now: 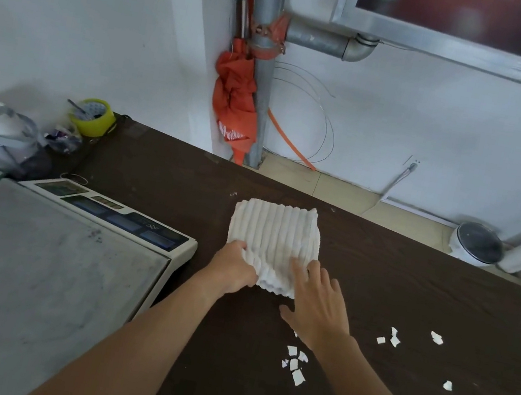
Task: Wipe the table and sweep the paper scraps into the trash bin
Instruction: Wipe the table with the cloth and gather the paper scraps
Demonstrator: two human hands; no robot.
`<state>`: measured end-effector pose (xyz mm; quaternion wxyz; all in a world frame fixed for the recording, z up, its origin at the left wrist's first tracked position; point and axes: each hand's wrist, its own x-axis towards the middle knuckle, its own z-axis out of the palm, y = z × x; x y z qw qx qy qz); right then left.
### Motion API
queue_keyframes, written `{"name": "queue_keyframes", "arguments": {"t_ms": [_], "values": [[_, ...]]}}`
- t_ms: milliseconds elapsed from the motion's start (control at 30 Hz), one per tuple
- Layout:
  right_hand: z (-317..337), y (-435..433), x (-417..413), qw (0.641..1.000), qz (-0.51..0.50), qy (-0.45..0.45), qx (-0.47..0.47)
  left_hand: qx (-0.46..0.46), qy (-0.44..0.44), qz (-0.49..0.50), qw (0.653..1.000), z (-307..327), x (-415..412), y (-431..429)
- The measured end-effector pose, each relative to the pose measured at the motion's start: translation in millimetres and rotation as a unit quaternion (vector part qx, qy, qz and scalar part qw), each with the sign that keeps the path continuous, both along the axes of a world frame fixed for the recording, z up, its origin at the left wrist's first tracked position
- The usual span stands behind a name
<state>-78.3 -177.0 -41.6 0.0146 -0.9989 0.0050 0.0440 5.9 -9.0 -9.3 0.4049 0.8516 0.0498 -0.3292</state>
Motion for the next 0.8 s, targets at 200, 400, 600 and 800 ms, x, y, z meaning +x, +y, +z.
{"name": "queue_keyframes", "arguments": {"t_ms": [200, 400, 600, 800], "values": [[9.6, 5.7, -8.1, 0.997, 0.061, -0.027, -0.049, 0.002, 0.007, 0.052, 0.999, 4.6, -22.7, 7.1], [23.5, 0.0, -10.6, 0.992, 0.081, -0.040, -0.084, -0.077, 0.044, 0.132, 0.987, 17.5, -31.2, 16.3], [32.9, -3.1, -1.2, 0.989, 0.130, -0.029, -0.061, -0.056, 0.072, 0.060, 0.994, 21.4, -33.6, 27.8], [44.4, 1.4, 9.0, 0.989, 0.134, 0.046, -0.029, 0.305, -0.218, -0.251, 0.892, 12.8, -53.2, 26.0]]}}
